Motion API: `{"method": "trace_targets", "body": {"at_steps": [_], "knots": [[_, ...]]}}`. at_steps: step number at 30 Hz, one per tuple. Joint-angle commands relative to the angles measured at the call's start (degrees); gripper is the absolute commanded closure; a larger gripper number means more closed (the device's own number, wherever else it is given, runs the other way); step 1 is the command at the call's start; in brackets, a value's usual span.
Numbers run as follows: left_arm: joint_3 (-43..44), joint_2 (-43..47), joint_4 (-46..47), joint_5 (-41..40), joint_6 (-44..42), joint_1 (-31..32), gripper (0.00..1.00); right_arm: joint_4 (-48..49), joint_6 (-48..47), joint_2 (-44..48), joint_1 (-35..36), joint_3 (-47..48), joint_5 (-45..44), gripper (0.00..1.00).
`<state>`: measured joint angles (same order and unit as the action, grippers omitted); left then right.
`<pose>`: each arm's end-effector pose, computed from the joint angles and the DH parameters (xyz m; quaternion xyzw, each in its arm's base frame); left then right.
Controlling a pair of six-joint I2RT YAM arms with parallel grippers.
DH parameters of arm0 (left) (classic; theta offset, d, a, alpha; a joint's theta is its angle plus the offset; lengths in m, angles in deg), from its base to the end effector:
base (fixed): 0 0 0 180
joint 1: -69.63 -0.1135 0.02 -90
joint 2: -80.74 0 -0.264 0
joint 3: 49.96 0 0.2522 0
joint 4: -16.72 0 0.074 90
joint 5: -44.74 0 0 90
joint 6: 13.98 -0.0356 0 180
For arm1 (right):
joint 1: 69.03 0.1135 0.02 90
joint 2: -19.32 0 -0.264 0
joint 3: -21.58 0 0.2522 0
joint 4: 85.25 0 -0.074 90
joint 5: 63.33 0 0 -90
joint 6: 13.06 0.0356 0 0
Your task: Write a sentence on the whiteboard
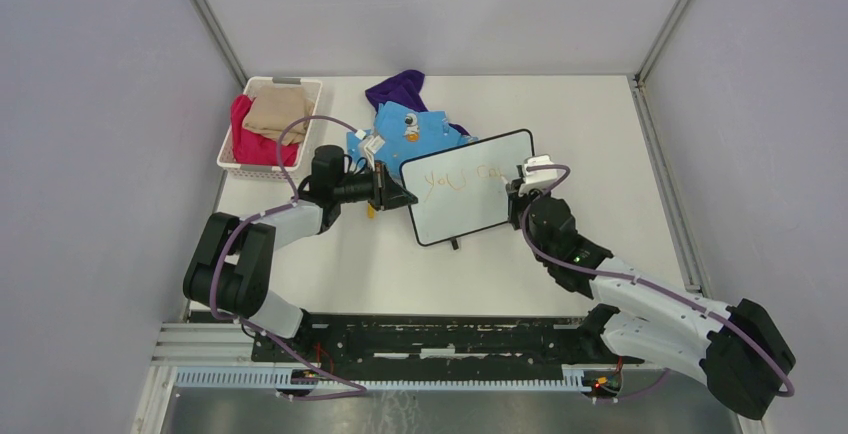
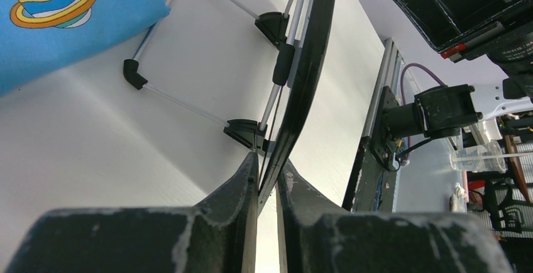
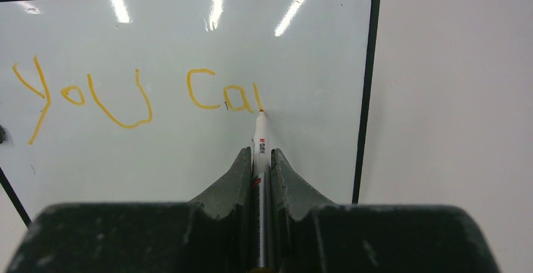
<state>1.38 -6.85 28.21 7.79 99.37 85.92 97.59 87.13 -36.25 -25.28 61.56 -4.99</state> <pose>0.2789 -0.1112 0.1882 0.1939 0.7670 -0.5174 0.3262 0.1685 0.1354 0.2405 -0.0540 0.7688 0.0824 0.6319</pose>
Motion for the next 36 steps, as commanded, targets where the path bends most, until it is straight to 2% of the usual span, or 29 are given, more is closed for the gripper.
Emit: {"method": "trace_targets", "body": {"at_steps": [1, 21, 36], "knots": [[1.08, -0.04, -4.75, -1.4, -3.12, 0.98, 0.98, 1.81, -0.25, -0.92, -0.38, 3.23, 0.37, 1.0], [1.2, 0.03, -5.3, -1.53, -3.57, 1.11, 0.98, 2.23, -1.5, -3.05, -1.79, 7.0, -0.63, 1.0], [1.3, 0.14, -5.56, -1.64, -3.73, 1.2, 0.98, 1.81, 0.15, -2.12, -3.11, 3.76, -1.05, 1.0]]}}
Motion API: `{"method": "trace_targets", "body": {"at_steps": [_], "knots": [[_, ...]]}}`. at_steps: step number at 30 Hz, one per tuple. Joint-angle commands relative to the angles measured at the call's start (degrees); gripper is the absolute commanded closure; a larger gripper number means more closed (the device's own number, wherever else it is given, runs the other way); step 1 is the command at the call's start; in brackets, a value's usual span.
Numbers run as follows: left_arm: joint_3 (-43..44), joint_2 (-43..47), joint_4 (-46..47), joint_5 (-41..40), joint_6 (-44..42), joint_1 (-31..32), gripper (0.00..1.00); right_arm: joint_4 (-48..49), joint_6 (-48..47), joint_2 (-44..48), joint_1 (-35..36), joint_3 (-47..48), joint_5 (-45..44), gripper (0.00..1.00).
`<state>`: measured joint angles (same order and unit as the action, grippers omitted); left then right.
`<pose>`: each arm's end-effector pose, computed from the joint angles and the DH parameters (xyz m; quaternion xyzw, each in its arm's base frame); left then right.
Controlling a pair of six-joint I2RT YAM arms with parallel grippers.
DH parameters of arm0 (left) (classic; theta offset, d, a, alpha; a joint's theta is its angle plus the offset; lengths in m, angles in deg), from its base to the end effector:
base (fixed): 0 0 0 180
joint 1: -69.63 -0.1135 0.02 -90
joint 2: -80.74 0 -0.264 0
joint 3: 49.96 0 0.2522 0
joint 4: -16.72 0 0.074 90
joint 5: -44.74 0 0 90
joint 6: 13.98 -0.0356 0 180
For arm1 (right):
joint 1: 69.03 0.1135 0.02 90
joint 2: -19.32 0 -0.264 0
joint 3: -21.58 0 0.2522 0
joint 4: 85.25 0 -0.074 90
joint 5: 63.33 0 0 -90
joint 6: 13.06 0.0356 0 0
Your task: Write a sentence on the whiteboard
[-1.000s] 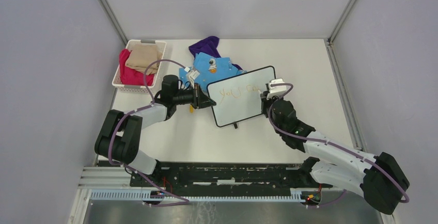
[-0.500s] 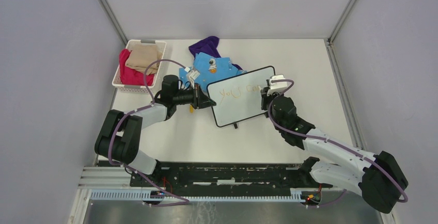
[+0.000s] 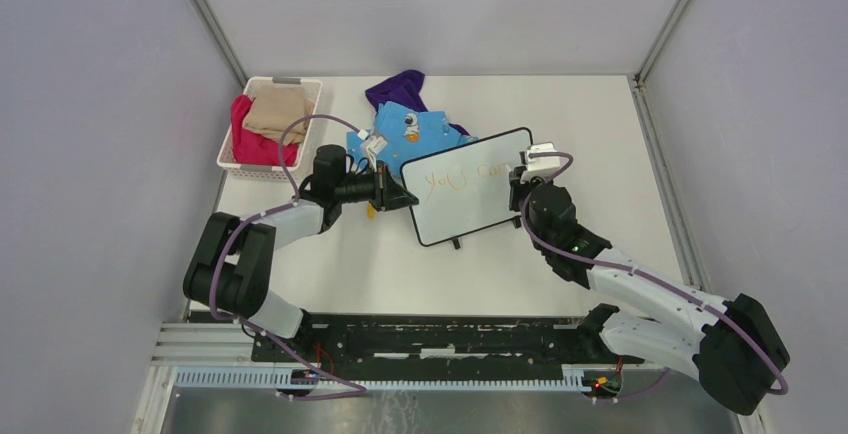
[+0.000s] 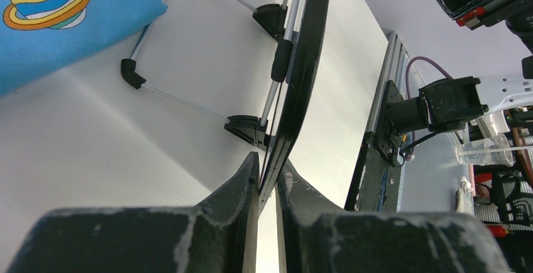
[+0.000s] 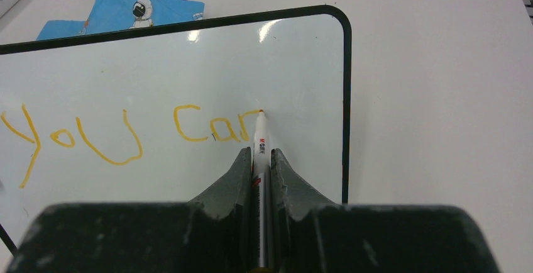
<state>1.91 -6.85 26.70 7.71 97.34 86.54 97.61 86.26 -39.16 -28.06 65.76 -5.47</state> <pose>0.2784 -0.1143 0.1886 0.2078 0.7665 -0.5127 0.3261 0.1849 0.1355 0.2556 -0.0342 0.7634 0.0645 0.6418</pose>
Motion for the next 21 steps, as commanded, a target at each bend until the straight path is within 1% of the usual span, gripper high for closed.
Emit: {"method": "trace_targets", "body": {"at_steps": [1, 11, 15, 21], "knots": [[0.77, 0.14, -4.18, -1.57, -1.72, 0.58, 0.98, 1.75, 1.19, 1.0, -0.35, -0.97, -0.55, 1.0], [0.83, 0.03, -4.41, -1.77, -1.83, 0.67, 0.98, 0.65, 2.71, 3.69, -0.31, -4.85, -0.53, 1.0], [0.87, 0.05, -4.59, -1.9, -2.06, 0.61, 0.98, 0.06, 2.56, 8.63, -0.33, -3.86, 0.27, 1.0], [0.96, 0.06, -4.84, -2.08, -2.11, 0.63, 0.98, -0.29, 0.46, 15.98, 0.03, -2.38, 7.32, 1.0]]}}
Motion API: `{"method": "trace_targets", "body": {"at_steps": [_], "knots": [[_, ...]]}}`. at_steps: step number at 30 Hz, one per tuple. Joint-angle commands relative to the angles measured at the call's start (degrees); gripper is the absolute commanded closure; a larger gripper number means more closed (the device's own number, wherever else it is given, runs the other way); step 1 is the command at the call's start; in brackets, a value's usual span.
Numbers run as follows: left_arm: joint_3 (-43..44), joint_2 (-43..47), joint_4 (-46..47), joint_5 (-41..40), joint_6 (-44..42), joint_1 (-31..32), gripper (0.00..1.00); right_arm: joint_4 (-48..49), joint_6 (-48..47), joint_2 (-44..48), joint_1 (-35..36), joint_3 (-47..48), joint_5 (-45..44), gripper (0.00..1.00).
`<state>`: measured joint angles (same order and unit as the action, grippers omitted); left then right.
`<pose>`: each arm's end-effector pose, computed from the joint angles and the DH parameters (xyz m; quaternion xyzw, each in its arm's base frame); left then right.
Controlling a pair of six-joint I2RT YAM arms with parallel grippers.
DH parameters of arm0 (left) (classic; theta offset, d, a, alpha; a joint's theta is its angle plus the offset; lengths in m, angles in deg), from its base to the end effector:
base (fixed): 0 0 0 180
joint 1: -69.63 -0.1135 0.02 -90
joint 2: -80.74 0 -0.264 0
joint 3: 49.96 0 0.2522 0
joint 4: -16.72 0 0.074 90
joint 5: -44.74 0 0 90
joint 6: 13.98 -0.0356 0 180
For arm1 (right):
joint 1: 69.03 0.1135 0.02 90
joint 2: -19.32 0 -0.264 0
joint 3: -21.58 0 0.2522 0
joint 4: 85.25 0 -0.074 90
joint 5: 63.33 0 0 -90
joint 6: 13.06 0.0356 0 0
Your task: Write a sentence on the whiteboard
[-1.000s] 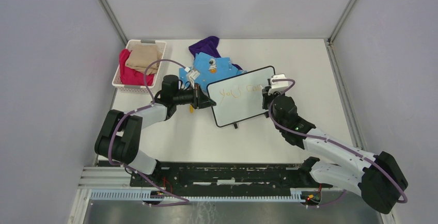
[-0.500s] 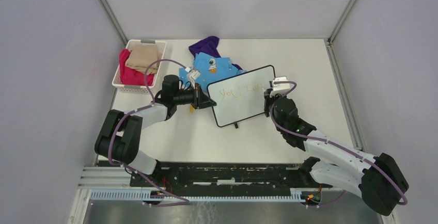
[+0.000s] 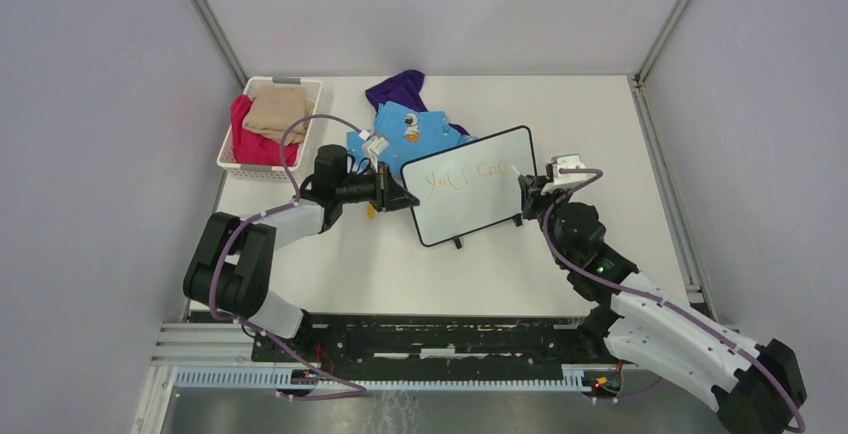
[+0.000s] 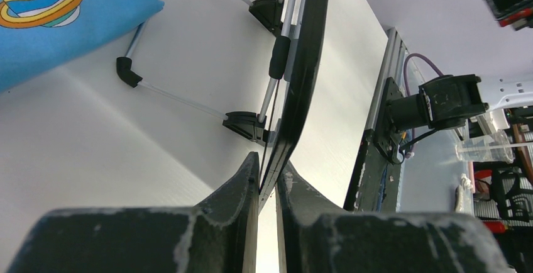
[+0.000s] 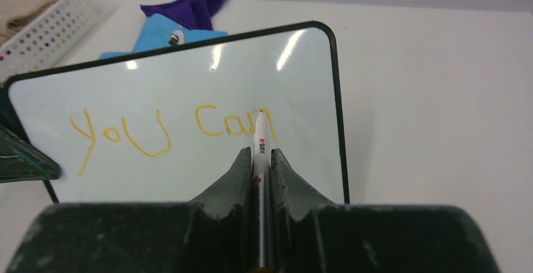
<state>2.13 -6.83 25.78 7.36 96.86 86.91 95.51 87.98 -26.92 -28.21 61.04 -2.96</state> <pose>0.2779 -0.1161 0.1883 0.2097 0.7688 -0.5103 0.3233 0.1570 0.1123 0.2634 -0.0193 0.7384 0.1119 0.6648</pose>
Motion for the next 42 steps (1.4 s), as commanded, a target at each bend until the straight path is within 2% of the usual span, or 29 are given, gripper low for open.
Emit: {"method": "trace_targets", "body": {"at_steps": [1, 4, 7, 12, 15, 26, 42], "knots": [[0.78, 0.03, -3.93, -1.74, -1.72, 0.29, 0.98, 1.33, -1.79, 4.55, 0.54, 2.39, 6.01, 1.0], [0.78, -0.1, -4.11, -1.8, -1.85, 0.3, 0.98, 0.57, -3.65, 5.93, 2.93, 1.57, 7.41, 1.0], [0.92, -0.47, -4.26, -1.83, -1.86, 0.3, 0.98, 0.82, -7.03, 5.79, 8.5, -0.77, 7.86, 1.0], [0.88, -1.02, -4.45, -1.99, -2.02, 0.23, 0.98, 4.43, -9.85, 1.92, 20.8, -5.65, 1.89, 1.0], [0.95, -1.16, -4.59, -2.16, -2.12, 0.28, 0.98, 7.36, -9.02, -0.46, 23.71, -6.81, 0.1, 1.0], [1.23, -2.48, -5.93, -3.32, -3.11, 0.21, 0.98, 14.9, -6.85, -10.18, 27.18, -5.41, -2.75, 1.0], [1.68, -2.34, -6.98, -4.13, -3.67, 0.21, 0.98, 17.07, -5.68, -18.41, 27.74, 0.25, -9.39, 1.0]]}}
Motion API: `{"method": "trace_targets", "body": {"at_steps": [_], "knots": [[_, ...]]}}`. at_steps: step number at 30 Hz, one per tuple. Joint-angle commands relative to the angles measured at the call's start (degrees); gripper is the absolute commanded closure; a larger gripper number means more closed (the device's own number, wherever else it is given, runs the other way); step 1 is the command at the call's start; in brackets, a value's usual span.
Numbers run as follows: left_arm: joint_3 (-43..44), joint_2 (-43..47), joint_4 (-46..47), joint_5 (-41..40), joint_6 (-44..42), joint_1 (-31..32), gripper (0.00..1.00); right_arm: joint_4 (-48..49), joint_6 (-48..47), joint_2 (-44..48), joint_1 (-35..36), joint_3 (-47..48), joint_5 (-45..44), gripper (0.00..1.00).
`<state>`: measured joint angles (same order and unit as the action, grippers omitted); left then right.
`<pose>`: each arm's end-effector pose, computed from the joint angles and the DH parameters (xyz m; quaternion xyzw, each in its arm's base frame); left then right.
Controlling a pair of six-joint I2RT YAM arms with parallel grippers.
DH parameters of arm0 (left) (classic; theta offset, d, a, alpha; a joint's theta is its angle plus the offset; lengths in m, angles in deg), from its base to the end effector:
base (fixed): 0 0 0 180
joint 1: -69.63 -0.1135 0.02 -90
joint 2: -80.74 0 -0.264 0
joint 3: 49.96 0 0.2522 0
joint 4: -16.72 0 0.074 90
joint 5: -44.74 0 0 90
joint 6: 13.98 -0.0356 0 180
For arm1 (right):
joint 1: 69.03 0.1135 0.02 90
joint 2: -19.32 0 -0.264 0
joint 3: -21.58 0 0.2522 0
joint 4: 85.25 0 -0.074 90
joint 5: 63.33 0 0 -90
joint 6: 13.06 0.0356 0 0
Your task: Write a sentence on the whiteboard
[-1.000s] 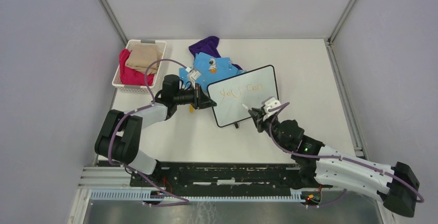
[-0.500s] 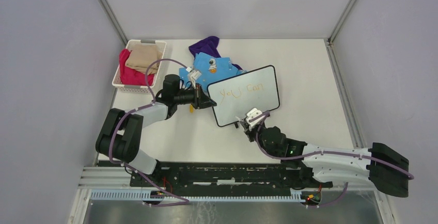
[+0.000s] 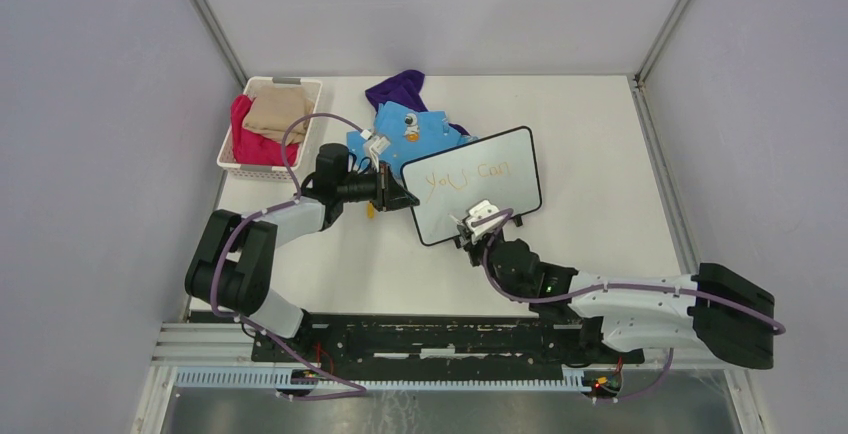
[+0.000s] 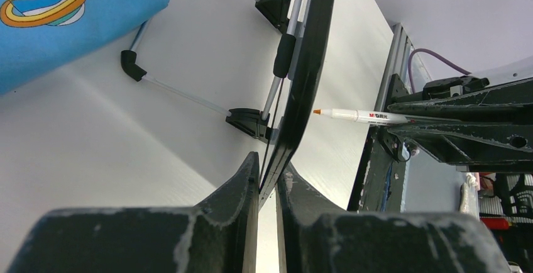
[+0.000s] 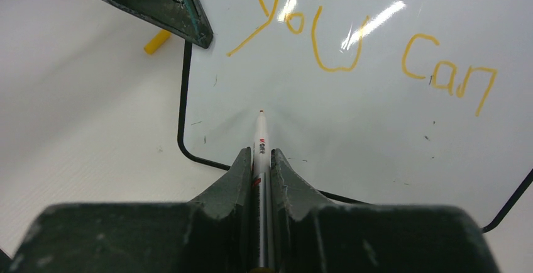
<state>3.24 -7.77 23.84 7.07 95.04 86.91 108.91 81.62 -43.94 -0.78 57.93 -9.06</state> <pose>0.2813 -0.1170 0.1864 0.2148 0.7734 -0.5031 0.3202 0.1032 0.2026 0.2124 -0.2289 0.7329 0.1604 0.6202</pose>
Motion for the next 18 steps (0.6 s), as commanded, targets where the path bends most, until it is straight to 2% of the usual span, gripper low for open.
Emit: {"method": "trace_targets", "body": {"at_steps": [1, 18], "knots": [[0.62, -1.33, -5.06, -3.9, -2.0, 0.21, 0.98, 3.71, 0.7, -1.71, 0.27, 3.59, -3.38, 1.0], [0.72, -1.2, -5.57, -3.93, -2.32, 0.2, 0.98, 4.18, 0.44, -7.14, -0.06, 7.02, -4.78, 1.0]]}}
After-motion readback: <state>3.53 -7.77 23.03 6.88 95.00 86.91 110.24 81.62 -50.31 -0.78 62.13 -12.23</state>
